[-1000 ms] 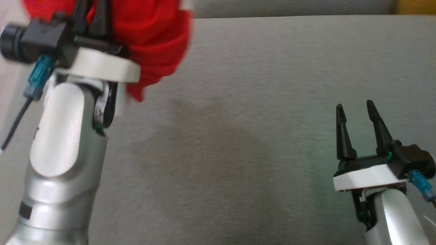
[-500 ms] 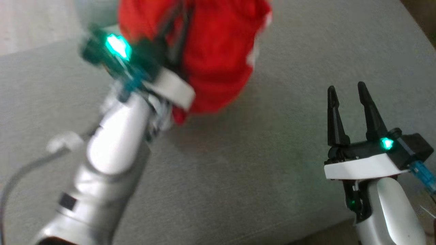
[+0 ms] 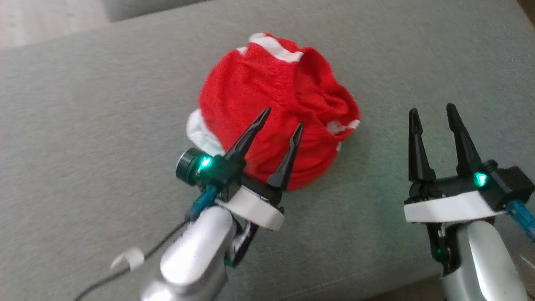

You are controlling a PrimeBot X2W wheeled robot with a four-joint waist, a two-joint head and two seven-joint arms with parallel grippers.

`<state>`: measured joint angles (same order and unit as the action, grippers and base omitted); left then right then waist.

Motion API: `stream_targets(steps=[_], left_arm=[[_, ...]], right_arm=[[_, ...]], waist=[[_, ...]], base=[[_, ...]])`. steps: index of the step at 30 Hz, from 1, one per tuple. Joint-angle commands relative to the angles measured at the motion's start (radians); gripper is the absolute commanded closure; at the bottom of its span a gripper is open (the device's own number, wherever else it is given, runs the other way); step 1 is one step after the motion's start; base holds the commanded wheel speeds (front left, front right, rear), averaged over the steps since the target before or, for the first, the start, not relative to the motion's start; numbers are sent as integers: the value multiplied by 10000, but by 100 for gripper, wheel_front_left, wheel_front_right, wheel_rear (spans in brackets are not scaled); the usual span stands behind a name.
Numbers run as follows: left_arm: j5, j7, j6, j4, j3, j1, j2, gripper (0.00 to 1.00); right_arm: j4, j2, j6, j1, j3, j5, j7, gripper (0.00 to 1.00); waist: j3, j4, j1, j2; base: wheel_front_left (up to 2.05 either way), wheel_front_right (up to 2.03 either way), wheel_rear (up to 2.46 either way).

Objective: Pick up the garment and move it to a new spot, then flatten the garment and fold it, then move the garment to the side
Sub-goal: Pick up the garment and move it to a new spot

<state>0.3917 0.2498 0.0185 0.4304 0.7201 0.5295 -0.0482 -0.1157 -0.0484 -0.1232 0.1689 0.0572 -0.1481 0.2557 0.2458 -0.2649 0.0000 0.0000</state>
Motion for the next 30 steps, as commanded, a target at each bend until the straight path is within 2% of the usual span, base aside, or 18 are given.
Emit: stream_targets(steps=[1,2,4,7,11,14,17,21,27,30], left_arm=[[20,115,-411,-1032,-409,-356,-23,0],[20,115,-411,-1032,-409,-356,-23,0],[-235,116,-853,-1708,-819,-989,-22,0],[-571,117,-1344,-2637,-1808,-2141,-22,0],[-1480,118,-1813,-3543,-3187,-3617,-106,0],[-1748,119,-2027,-3914,-4136,-4665,-90,0],[-1826,119,-1912,-4027,-4766,-5364,-64,0],[-1922,119,-1586,-3767,-5084,-5667,-37,0],[-1893,119,-1188,-2294,-4540,-4849,-24,0],[-1825,120,-778,-1297,-4021,-4058,-23,0]], right_arm=[[231,-19,-75,-150,103,154,61,0],[231,-19,-75,-150,103,154,61,0],[169,-19,-75,-350,47,280,61,0],[76,-19,-75,-663,-3,436,61,0],[-56,-19,-75,-1081,-86,575,61,0],[-197,-19,-75,-1356,-108,618,61,0],[-270,-18,-75,-1538,-119,610,61,0],[-329,-18,-75,-1644,-8,651,61,0],[-332,-18,-75,-1555,36,800,61,0],[-276,-18,-75,-1460,61,862,61,0]], waist=[[-594,717,0,0],[-594,717,0,0],[-914,1072,0,0],[-1356,1532,0,0],[-1870,2045,0,0],[-2172,2269,0,0],[-2336,2410,0,0],[-2408,2424,0,0],[-2107,2128,0,0],[-1758,1967,0,0]], base=[[0,0,0],[0,0,0],[0,0,0],[0,0,0],[0,0,0],[0,0,0],[0,0,0],[0,0,0],[0,0,0],[0,0,0]])
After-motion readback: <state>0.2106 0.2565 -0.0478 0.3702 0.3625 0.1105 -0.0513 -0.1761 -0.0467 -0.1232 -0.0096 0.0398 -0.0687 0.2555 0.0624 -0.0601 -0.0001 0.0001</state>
